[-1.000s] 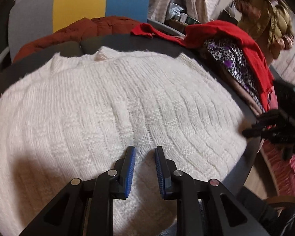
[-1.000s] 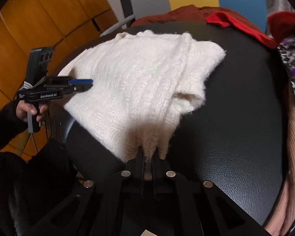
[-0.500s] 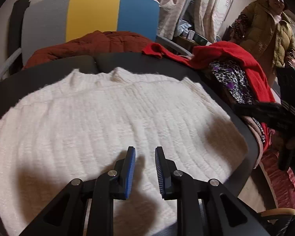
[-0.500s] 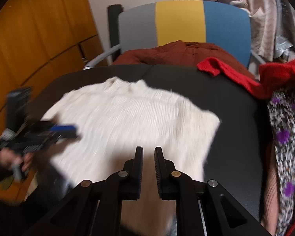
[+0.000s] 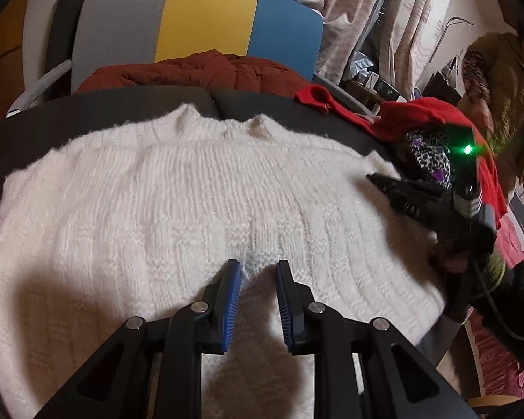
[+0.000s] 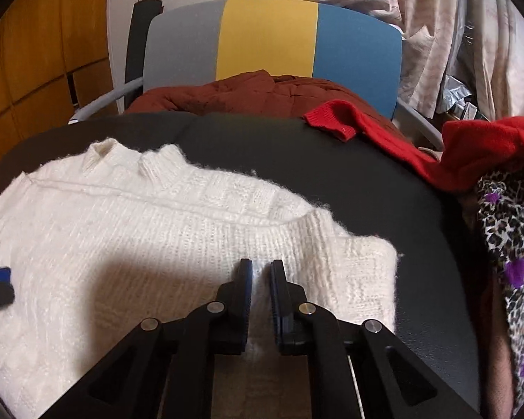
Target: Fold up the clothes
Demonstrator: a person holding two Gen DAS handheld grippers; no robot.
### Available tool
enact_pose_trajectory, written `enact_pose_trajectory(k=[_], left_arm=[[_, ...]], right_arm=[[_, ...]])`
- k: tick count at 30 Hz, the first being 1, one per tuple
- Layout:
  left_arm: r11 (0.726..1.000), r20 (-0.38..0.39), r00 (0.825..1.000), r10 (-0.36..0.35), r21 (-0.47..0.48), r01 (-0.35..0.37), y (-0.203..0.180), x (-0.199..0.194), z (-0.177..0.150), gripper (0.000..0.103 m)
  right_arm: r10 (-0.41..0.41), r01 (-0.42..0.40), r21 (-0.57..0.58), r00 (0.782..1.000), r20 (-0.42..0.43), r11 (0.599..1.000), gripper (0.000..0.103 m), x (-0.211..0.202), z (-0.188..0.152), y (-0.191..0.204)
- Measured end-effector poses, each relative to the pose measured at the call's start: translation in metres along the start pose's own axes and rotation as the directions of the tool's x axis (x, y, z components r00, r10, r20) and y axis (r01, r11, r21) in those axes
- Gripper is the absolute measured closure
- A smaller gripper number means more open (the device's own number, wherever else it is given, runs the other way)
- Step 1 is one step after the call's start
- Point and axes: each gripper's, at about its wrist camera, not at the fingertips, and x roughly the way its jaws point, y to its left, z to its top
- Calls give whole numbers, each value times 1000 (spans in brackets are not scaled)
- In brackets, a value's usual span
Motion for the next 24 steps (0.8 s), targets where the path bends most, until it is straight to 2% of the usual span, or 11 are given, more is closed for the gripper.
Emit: enact_pose_trajectory(k=[3,4,9,12,13,14,15,16,19,22,24], left_arm=[[998,33,999,30,62,-32,-6,-3,23,77],[996,31,999,42,75,-44,-5,0,32,72],[986,-60,992,111,135,-102,2,30,59,63],[988,-127,987,102,132,-85,7,50,62,62],[989,-123,987,100,126,-84,8,51,62,66],[989,-110,989,101,121,-88,8,50,63,85],[989,-94,990,104,116,-93,7,47,63,95],[989,-79,991,107,111,-98,7,45,64,99],[985,-7,992,129,113,-128,4,37,71,99],[977,-64,981,182,129,-173,8,62,73,99],[975,-66,980,187,131,-177,11,72,71,99]], right_arm=[[15,-15,6,1000,2,1000,91,0,0,-3],[21,-21,9,1000,4,1000,91,1,0,-3],[55,-56,33,998,8,998,91,2,-1,-7],[82,-83,54,997,12,995,91,3,-2,-11],[89,-89,60,996,11,994,91,3,-2,-12],[94,-95,65,995,11,993,91,3,-2,-13],[94,-95,65,995,12,993,91,2,-2,-13],[88,-89,60,996,13,994,91,1,-3,-11],[66,-67,39,998,15,997,91,-1,-3,-6],[53,-54,27,998,17,998,91,-1,-4,-4],[49,-49,25,999,20,998,91,-1,-4,-4]])
